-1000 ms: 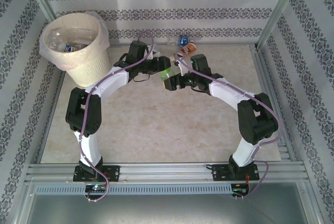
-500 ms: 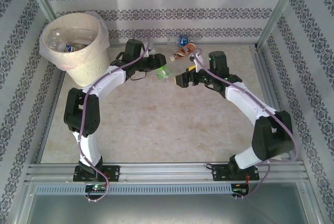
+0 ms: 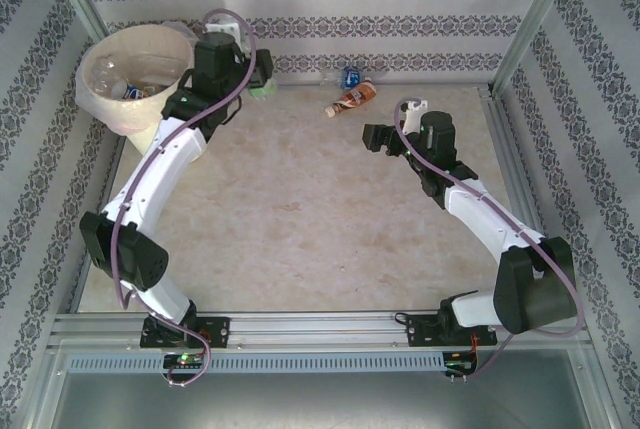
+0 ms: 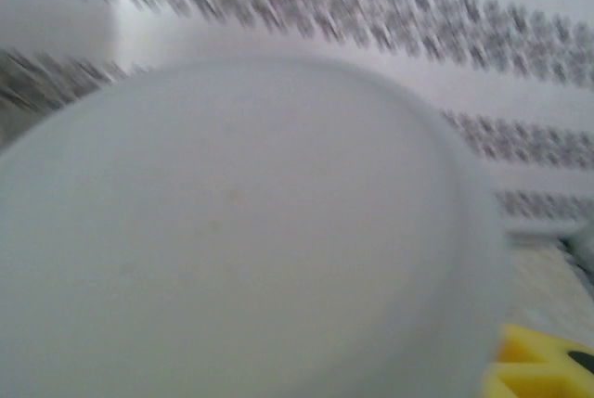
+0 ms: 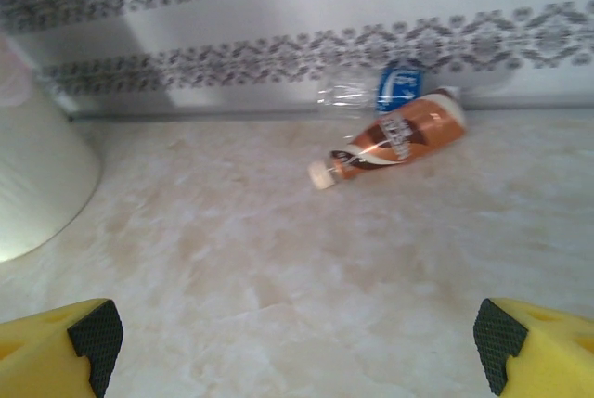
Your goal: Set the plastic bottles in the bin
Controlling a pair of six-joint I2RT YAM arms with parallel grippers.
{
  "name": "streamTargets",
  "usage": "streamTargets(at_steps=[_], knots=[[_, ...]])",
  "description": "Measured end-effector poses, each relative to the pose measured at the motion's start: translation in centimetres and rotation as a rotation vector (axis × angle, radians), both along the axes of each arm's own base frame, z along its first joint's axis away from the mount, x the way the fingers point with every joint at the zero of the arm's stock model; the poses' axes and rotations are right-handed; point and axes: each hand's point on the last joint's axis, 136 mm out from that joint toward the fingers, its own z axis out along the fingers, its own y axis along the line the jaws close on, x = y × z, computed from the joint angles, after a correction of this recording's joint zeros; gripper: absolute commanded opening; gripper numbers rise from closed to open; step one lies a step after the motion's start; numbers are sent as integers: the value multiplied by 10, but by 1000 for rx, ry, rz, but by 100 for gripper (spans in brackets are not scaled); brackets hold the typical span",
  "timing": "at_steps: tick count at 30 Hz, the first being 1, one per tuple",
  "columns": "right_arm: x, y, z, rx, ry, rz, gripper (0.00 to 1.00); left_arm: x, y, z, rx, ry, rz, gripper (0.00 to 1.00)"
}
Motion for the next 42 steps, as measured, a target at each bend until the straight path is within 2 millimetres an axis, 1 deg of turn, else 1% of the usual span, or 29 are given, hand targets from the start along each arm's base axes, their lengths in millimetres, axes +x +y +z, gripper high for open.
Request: streamTargets(at_steps=[2, 5, 8, 11, 12, 13, 15, 17, 20, 22, 24, 26, 28, 30, 31, 35, 37, 38, 42], knots=[[2, -8, 2, 7, -2, -41, 98, -1, 19, 23, 71, -56, 78, 54], [5, -15, 4, 21, -8, -83, 98, -2, 49, 45, 168, -104, 184, 54], [6, -17, 5, 32, -8, -102, 98, -3, 83, 62, 246, -133, 293, 55], [6, -18, 5, 42, -4, -109, 98, 1, 122, 73, 287, -150, 400, 55], [7, -18, 5, 43, -3, -113, 98, 4, 133, 74, 293, -151, 426, 54], [7, -18, 5, 46, -2, -114, 98, 7, 148, 72, 296, -147, 457, 55], [7, -18, 5, 48, 0, -115, 98, 14, 172, 66, 298, -131, 500, 55], [6, -18, 5, 49, 1, -115, 98, 23, 195, 56, 292, -106, 532, 55], [6, -18, 4, 57, 9, -118, 98, 36, 221, 37, 269, -66, 561, 55], [6, -18, 3, 63, 15, -121, 98, 43, 232, 24, 253, -36, 565, 55], [6, -18, 3, 66, 17, -121, 98, 50, 238, 12, 231, -10, 554, 56], [5, -17, 2, 69, 24, -117, 98, 57, 239, 3, 199, 12, 532, 57], [4, -16, 1, 71, 31, -111, 98, 66, 238, -3, 156, 22, 504, 58], [3, -16, -1, 75, 39, -107, 98, 75, 238, -8, 106, 31, 480, 61], [3, -15, -1, 76, 42, -107, 98, 80, 239, -10, 81, 35, 468, 64], [2, -15, -4, 82, 55, -104, 98, 96, 242, -19, 13, 68, 449, 89], [1, -15, -5, 81, 63, -104, 98, 103, 243, -20, -10, 77, 457, 97], [1, -14, -6, 82, 65, -103, 98, 104, 244, -21, -21, 84, 464, 100], [1, -14, -7, 84, 70, -101, 98, 98, 247, -30, -38, 128, 497, 100]])
